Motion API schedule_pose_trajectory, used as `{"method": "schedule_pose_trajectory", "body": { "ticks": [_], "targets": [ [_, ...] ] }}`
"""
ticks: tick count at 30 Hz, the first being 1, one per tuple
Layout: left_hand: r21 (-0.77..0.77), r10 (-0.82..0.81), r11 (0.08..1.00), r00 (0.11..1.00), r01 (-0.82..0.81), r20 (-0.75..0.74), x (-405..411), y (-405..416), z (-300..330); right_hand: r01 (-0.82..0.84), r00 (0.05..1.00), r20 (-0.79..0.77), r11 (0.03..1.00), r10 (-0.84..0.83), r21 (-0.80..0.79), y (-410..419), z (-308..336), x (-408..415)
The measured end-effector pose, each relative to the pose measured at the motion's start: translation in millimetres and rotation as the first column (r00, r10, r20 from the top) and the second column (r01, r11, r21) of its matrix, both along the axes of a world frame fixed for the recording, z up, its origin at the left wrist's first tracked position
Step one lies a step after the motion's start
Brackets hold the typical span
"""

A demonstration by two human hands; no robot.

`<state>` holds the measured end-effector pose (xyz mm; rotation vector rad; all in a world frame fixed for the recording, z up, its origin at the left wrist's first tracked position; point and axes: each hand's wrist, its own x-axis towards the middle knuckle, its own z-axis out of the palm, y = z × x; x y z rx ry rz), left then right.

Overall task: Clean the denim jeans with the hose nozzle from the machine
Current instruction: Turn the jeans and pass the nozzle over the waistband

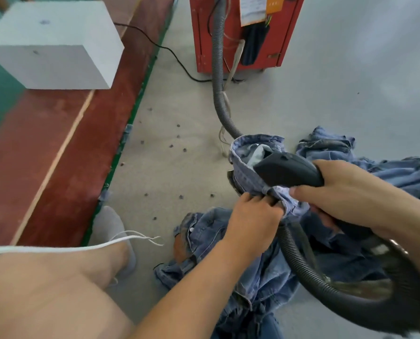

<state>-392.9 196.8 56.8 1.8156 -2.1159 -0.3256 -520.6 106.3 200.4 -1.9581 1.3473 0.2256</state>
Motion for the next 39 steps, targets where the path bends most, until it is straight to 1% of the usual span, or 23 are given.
{"method": "schedule_pose_trajectory", "body": {
  "ticks": [2,7,11,14,17,18,19,21,22,23,25,26,28,29,30,31,32,33,34,36,37,38,39],
  "targets": [
    [0.028,-0.002,1.0,0.997,0.0,0.073,0.4,5.5,3.0,0.049,0.998,0.046,0.999,-0.049,0.0,-4.8,-1.3,-10.2],
    [-0.037,0.034,0.999,0.991,-0.029,0.13,8.2,1.5,12.1,0.033,0.999,0.009,0.979,-0.036,0.2,5.7,0.3,-21.7],
    [0.067,-0.096,0.994,0.977,0.084,0.19,-6.5,13.5,3.3,0.165,0.979,0.099,0.977,-0.179,0.136,-7.2,-16.0,-5.7],
    [0.205,-0.083,0.976,0.996,0.072,0.046,-9.1,24.8,-7.5,0.397,0.871,0.239,0.902,-0.429,0.169,-26.6,-13.6,-16.6],
    [0.286,0.162,0.956,0.937,-0.071,-0.308,-13.1,29.2,-12.7,0.494,0.818,0.255,0.857,-0.515,0.144,-39.8,-16.8,-35.9],
    [0.343,0.315,0.924,0.849,-0.172,-0.424,-15.3,29.1,-13.0,0.512,0.808,0.254,0.847,-0.532,0.144,-41.7,-18.5,-39.7],
    [0.459,0.527,0.835,0.681,-0.304,-0.508,-16.0,27.5,-13.8,0.518,0.804,0.252,0.842,-0.539,0.148,-42.1,-20.3,-42.3],
    [0.703,0.828,0.538,0.136,-0.465,-0.543,-5.9,20.4,-18.8,0.501,0.813,0.245,0.849,-0.528,0.168,-39.9,-24.3,-45.1],
    [0.761,0.853,0.396,-0.102,-0.514,-0.512,5.0,16.6,-23.6,0.486,0.821,0.241,0.856,-0.517,0.178,-38.2,-26.1,-45.8],
    [0.776,0.834,0.303,-0.24,-0.553,-0.496,19.1,13.5,-28.5,0.471,0.83,0.239,0.863,-0.503,0.181,-36.4,-27.7,-46.0],
    [0.734,0.778,0.24,-0.327,-0.636,-0.537,50.3,6.9,-39.1,0.444,0.849,0.236,0.88,-0.473,0.169,-33.8,-29.3,-45.2],
    [0.698,0.771,0.283,-0.276,-0.658,-0.573,66.4,2.7,-44.8,0.434,0.856,0.234,0.887,-0.461,0.158,-33.1,-29.8,-44.4],
    [0.677,0.751,0.496,-0.122,-0.544,-0.649,92.3,-7.4,-55.4,0.425,0.862,0.231,0.892,-0.451,0.154,-33.2,-31.6,-44.4],
    [0.65,0.764,0.586,0.063,-0.484,-0.642,103.5,-12.3,-63.2,0.421,0.865,0.227,0.893,-0.448,0.158,-33.5,-32.7,-45.2],
    [0.595,0.74,0.669,0.327,-0.446,-0.587,114.5,-16.2,-70.8,0.414,0.869,0.224,0.896,-0.442,0.162,-34.2,-33.7,-46.2],
    [0.556,0.657,0.734,0.615,-0.39,-0.436,121.7,-20.0,-74.0,0.405,0.872,0.224,0.899,-0.434,0.166,-34.8,-34.2,-46.6],
    [0.524,0.533,0.767,0.823,-0.372,-0.197,128.8,-23.4,-79.3,0.39,0.879,0.225,0.906,-0.42,0.164,-35.1,-33.9,-46.0],
    [0.452,0.439,0.791,0.897,-0.412,0.048,136.4,-28.1,-84.2,0.37,0.89,0.223,0.916,-0.397,0.157,-34.9,-33.5,-45.1],
    [0.385,0.395,0.81,0.897,-0.443,0.2,142.9,-32.9,-83.8,0.344,0.904,0.217,0.928,-0.368,0.142,-33.7,-32.9,-43.4],
    [0.366,0.427,0.798,0.878,-0.479,0.218,153.7,-46.6,-77.0,0.278,0.939,0.188,0.957,-0.29,0.085,-32.4,-32.0,-39.9],
    [0.448,0.483,0.758,0.869,-0.475,0.104,158.6,-55.1,-68.2,0.241,0.955,0.164,0.969,-0.245,0.048,-32.2,-32.1,-38.8],
    [0.545,0.6,0.701,0.793,-0.46,-0.103,163.6,-62.8,-55.1,0.2,0.969,0.146,0.98,-0.2,0.018,-31.9,-31.7,-37.3],
    [0.626,0.711,0.658,0.621,-0.42,-0.331,167.7,-67.6,-40.7,0.162,0.977,0.136,0.987,-0.161,0.005,-31.6,-30.3,-34.8]
  ]
}}
